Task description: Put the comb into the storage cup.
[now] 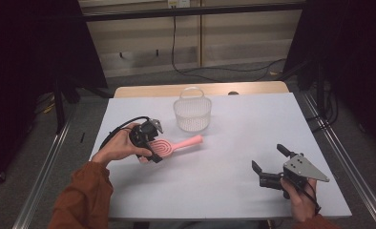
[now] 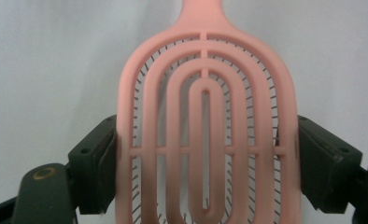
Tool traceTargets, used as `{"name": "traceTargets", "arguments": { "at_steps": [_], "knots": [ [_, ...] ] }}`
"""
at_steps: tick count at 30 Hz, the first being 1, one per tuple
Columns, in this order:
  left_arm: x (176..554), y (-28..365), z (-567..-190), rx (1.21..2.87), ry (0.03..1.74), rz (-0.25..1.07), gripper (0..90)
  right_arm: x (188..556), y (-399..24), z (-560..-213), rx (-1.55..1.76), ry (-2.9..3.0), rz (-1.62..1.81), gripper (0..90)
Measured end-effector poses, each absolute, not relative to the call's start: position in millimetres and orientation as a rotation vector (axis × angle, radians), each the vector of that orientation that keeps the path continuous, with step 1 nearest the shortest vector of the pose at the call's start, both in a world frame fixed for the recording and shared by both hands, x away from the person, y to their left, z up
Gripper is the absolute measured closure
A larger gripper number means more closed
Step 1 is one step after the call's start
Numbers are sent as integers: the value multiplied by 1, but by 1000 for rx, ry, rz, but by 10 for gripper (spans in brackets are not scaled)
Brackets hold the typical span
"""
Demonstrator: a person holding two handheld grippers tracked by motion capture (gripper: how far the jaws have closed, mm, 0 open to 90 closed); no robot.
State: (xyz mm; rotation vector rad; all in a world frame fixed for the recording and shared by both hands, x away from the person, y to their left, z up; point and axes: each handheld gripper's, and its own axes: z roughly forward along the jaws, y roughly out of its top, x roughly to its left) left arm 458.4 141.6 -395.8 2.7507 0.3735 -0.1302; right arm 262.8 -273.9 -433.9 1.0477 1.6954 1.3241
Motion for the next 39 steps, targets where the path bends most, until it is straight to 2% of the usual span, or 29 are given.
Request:
{"name": "traceTargets", "arguments": {
  "at_steps": [15,29,39],
  "knots": [
    [458,142,-389,2700,366,-139,198,263,-274,-434,1045,1695,1321,0],
    [452,146,-376,2647,365,-93,198,266,-272,-426,1042,1662,1324,0],
    [448,145,-365,2632,373,-101,198,278,-245,-418,969,1768,1361,0]
  ]
}}
